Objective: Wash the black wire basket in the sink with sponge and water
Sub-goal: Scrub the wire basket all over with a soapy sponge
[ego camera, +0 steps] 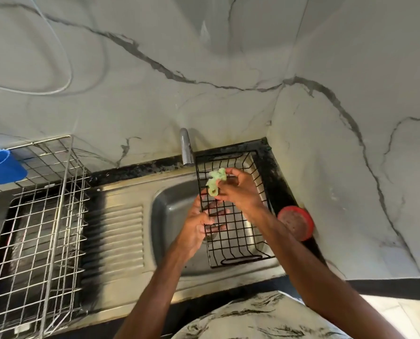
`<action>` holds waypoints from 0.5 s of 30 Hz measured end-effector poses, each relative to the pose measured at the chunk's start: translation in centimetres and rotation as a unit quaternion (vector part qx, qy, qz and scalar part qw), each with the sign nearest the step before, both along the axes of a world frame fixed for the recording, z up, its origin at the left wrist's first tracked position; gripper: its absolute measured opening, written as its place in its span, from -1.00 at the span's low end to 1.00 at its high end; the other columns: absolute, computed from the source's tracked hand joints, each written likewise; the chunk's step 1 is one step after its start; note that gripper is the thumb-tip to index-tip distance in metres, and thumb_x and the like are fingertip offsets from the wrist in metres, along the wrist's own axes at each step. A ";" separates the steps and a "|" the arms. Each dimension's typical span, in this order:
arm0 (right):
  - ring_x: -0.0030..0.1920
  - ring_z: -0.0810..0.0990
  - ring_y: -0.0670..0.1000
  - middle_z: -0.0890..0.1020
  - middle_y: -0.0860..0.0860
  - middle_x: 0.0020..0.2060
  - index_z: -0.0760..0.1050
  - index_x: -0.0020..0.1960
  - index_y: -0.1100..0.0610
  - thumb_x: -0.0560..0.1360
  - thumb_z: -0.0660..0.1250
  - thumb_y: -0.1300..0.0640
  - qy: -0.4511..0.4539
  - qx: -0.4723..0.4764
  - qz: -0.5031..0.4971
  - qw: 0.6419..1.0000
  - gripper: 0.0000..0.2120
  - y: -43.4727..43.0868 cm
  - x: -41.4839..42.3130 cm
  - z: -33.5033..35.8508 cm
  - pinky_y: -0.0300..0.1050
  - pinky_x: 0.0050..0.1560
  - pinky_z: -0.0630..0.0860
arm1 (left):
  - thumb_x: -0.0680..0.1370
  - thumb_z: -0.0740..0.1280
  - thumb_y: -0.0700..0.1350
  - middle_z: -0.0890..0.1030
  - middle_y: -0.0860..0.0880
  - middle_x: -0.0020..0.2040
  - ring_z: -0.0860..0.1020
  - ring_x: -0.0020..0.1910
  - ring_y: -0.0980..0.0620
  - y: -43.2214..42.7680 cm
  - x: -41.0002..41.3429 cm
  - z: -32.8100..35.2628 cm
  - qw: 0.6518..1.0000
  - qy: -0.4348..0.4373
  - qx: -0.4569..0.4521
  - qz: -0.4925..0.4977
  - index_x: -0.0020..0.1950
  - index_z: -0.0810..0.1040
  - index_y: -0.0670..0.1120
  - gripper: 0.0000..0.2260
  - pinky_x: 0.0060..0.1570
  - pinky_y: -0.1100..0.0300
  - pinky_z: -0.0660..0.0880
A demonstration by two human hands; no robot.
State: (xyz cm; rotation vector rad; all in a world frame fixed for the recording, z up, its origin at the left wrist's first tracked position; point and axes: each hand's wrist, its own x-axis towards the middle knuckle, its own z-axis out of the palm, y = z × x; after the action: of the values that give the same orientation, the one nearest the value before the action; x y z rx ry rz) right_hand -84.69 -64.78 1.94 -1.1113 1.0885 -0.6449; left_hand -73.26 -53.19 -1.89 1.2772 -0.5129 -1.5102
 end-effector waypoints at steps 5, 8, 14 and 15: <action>0.04 0.69 -0.09 0.68 -0.01 0.13 0.59 0.23 0.08 0.51 0.45 0.28 0.147 -0.219 0.007 0.965 -0.69 -0.1 0.8 -1.9 -0.10 -0.12 0.70 | 0.18 0.48 -0.15 0.46 -0.19 0.49 0.57 0.35 -0.19 0.6 1.2 -1.1 0.998 -0.004 0.021 0.066 0.54 0.35 -0.01 -0.10 0.35 -0.47 0.39; 0.01 0.70 -0.10 0.69 0.00 0.12 0.60 0.22 0.05 0.52 0.45 0.28 0.138 -0.198 0.016 0.970 -0.70 -0.2 1.3 -2.2 -0.13 -0.15 0.70 | 0.22 0.48 -0.08 0.51 -0.17 0.45 0.56 0.34 -0.11 1.1 1.6 -1.3 0.992 -0.071 0.036 0.101 0.49 0.45 -0.08 -0.19 0.41 -0.39 0.38; -0.04 0.64 -0.29 0.68 -0.12 0.03 0.63 0.18 0.06 0.50 0.45 0.29 0.158 -0.297 0.040 0.941 -0.72 0.9 0.5 -1.8 -0.36 -0.01 0.60 | 0.55 0.33 -0.08 0.71 -0.11 0.11 0.66 -0.03 0.10 1.1 2.1 -0.1 0.955 -0.275 0.009 0.108 0.30 0.61 -0.19 -0.64 -0.05 0.20 0.63; -0.04 0.64 -0.29 0.69 -0.12 0.01 0.64 0.16 0.08 0.50 0.44 0.30 0.153 -0.321 0.037 0.934 -0.73 1.2 0.2 -1.7 -0.38 -0.04 0.59 | 0.56 0.33 -0.07 0.72 -0.04 -0.02 0.65 -0.10 0.10 1.1 2.1 -0.2 0.943 -0.320 -0.001 0.093 0.25 0.64 -0.16 -0.69 -0.14 0.30 0.59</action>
State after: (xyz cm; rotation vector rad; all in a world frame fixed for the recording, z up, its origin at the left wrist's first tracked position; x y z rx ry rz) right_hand -84.52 -63.56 0.22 -1.8590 1.1185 -0.8121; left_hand -71.13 -52.12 -2.06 1.7630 -0.7805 -0.9142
